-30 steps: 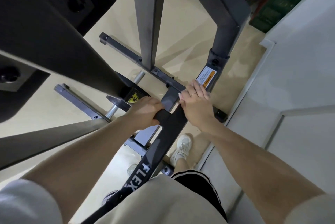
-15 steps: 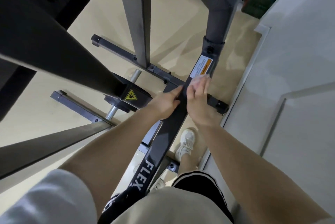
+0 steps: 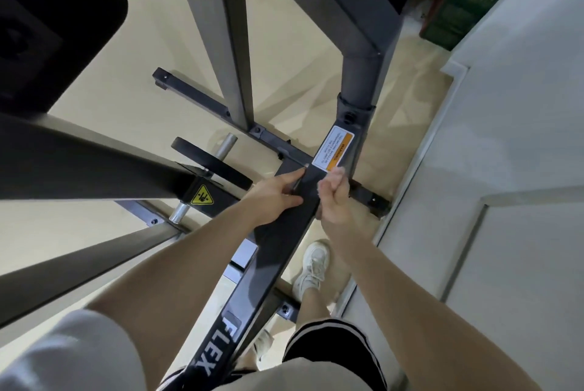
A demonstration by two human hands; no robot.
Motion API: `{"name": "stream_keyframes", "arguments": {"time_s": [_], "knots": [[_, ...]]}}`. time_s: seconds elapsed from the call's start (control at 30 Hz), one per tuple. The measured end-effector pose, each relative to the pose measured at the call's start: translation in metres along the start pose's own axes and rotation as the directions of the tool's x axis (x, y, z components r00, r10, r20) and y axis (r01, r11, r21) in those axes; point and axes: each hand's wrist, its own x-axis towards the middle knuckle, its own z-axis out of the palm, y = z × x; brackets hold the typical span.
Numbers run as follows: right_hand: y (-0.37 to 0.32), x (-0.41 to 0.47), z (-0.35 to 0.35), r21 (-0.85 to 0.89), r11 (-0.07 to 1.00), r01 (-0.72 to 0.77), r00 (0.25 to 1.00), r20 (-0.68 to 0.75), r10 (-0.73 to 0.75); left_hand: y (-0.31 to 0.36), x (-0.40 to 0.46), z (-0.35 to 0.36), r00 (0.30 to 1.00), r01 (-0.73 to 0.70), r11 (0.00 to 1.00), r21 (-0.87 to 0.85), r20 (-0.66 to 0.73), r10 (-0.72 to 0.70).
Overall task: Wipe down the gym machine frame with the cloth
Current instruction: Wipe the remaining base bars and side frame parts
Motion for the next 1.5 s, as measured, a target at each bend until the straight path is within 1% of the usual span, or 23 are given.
{"name": "stream_keyframes", "arguments": {"time_s": [0.07,0.1,0.13,0.2,0.27,0.3,0.37,0.47,0.53,0.6,0.7,0.77,0.87,0.93,1.0,1.07,1.1,1.17,1.23,1.27,1.33,1.4,1.5], "knots": [[-0.001,0.010,-0.001,-0.049,0.999,0.005,1.000,-0.017,-0.006,-0.001,0.001,0.000,1.000,0.019,1.000,-0.023,0.009,-0.019],[-0.004,0.017,-0.005,-0.070,0.997,-0.039,0.998,0.038,0.042,-0.001,0.000,0.000,1.000,0.026,0.999,-0.032,0.014,-0.025],[-0.001,0.020,-0.007,-0.210,0.978,0.000,0.998,0.060,0.013,-0.001,-0.001,0.001,0.999,0.029,0.999,-0.029,0.019,-0.029],[-0.001,0.021,-0.017,-0.485,0.823,0.296,0.954,0.104,-0.281,0.000,-0.003,0.001,1.000,0.012,0.999,0.038,0.017,-0.013],[0.006,0.026,-0.025,-0.516,0.658,0.548,0.829,0.236,-0.506,0.001,-0.003,0.001,1.000,-0.022,0.993,0.119,0.011,0.021],[0.004,0.037,-0.030,-0.516,0.596,0.615,0.786,0.335,-0.520,0.001,-0.003,0.001,1.000,-0.022,0.992,0.127,0.017,0.020],[-0.004,0.064,-0.033,-0.584,0.509,0.633,0.774,0.494,-0.396,0.000,0.000,-0.001,0.999,-0.004,0.993,0.120,0.047,-0.002],[-0.019,0.093,-0.019,-0.697,0.599,0.394,0.905,0.407,-0.121,-0.004,0.000,-0.004,0.994,-0.002,0.995,0.102,0.105,-0.009],[-0.023,0.089,-0.008,-0.709,0.577,0.406,0.903,0.410,-0.131,-0.007,-0.002,-0.006,0.991,-0.004,0.993,0.115,0.134,-0.012],[-0.016,0.073,-0.009,-0.658,0.495,0.568,0.817,0.525,-0.239,-0.008,-0.005,-0.006,0.992,-0.021,0.990,0.139,0.125,0.003],[-0.011,0.072,-0.031,-0.537,0.533,0.654,0.732,0.626,-0.268,-0.007,-0.005,-0.007,0.992,-0.030,0.992,0.126,0.129,0.013],[-0.018,0.091,-0.034,-0.570,0.544,0.615,0.745,0.647,-0.165,-0.010,-0.002,-0.007,0.990,-0.005,0.994,0.108,0.139,-0.010],[-0.031,0.110,-0.025,-0.700,0.569,0.431,0.850,0.526,0.004,-0.012,0.001,-0.006,0.989,0.018,0.997,0.072,0.144,-0.028],[-0.032,0.095,-0.016,-0.698,0.519,0.494,0.837,0.544,-0.064,-0.014,0.001,-0.004,0.991,0.013,0.997,0.077,0.132,-0.023],[-0.026,0.074,-0.015,-0.581,0.508,0.636,0.743,0.638,-0.202,-0.013,0.000,-0.004,0.994,-0.002,0.995,0.097,0.109,-0.008],[-0.024,0.072,-0.022,-0.489,0.513,0.705,0.666,0.704,-0.245,-0.012,-0.001,-0.005,0.995,-0.019,0.994,0.109,0.100,0.008],[-0.026,0.080,-0.023,-0.502,0.504,0.702,0.670,0.706,-0.229,-0.012,-0.002,-0.005,0.994,-0.022,0.993,0.117,0.107,0.009],[-0.033,0.097,-0.020,-0.619,0.457,0.638,0.745,0.646,-0.165,-0.011,-0.005,-0.005,0.993,-0.037,0.983,0.178,0.116,0.016],[-0.042,0.091,-0.011,-0.717,0.388,0.579,0.797,0.598,-0.084,-0.012,-0.013,-0.009,0.994,-0.097,0.912,0.399,0.078,0.072],[-0.048,0.079,-0.002,-0.715,0.359,0.600,0.774,0.632,-0.036,-0.015,-0.018,-0.013,0.991,-0.129,0.828,0.545,0.053,0.119],[-0.055,0.039,0.018,-0.622,0.369,0.690,0.659,0.751,0.033,-0.024,-0.033,-0.025,0.976,-0.171,0.631,0.756,0.044,0.212],[-0.060,0.012,0.025,-0.505,0.452,0.735,0.568,0.823,-0.002,-0.037,-0.051,-0.037,0.958,-0.200,0.505,0.840,0.060,0.279],[-0.049,0.028,0.009,-0.531,0.465,0.708,0.632,0.771,-0.082,-0.053,-0.071,-0.045,0.901,-0.262,0.395,0.881,0.076,0.427]]}}
